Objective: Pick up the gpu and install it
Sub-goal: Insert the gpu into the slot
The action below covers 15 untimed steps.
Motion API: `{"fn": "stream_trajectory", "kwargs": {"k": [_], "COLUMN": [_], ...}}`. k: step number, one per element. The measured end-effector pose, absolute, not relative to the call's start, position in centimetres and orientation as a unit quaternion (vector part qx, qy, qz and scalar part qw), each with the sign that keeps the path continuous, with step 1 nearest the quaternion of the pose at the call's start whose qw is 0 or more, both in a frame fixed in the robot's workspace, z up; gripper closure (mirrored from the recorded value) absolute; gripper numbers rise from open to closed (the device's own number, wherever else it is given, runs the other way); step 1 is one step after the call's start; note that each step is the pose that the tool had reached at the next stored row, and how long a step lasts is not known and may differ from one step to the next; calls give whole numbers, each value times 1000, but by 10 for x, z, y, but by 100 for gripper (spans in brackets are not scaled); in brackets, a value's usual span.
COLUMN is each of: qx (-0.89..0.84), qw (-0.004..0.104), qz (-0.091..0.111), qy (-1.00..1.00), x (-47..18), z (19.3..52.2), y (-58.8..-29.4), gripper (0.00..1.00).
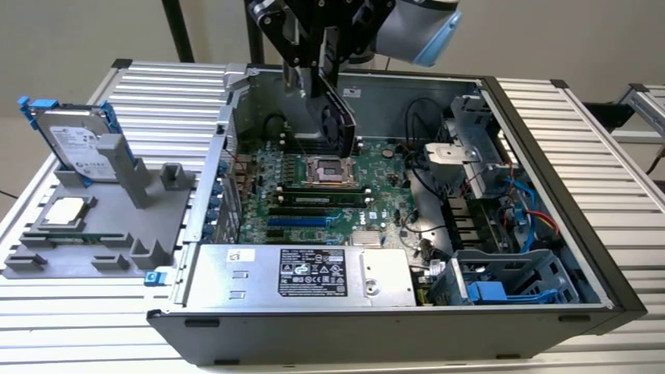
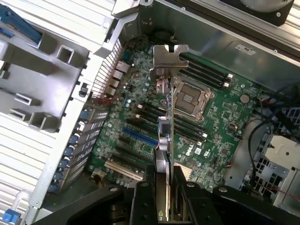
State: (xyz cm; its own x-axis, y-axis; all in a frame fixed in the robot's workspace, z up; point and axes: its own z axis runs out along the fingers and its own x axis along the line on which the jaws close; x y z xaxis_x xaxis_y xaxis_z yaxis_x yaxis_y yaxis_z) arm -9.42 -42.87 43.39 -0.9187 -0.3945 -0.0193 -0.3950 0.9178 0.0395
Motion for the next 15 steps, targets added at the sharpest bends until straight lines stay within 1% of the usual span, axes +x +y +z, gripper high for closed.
{"fn": "stream_trajectory", "kwargs": {"k": [15], "qx": [-240], "qw": [5], "qz": [21], "qy": [971], "x": [-94], "z": [434], "y": [-429], "gripper": [100]}}
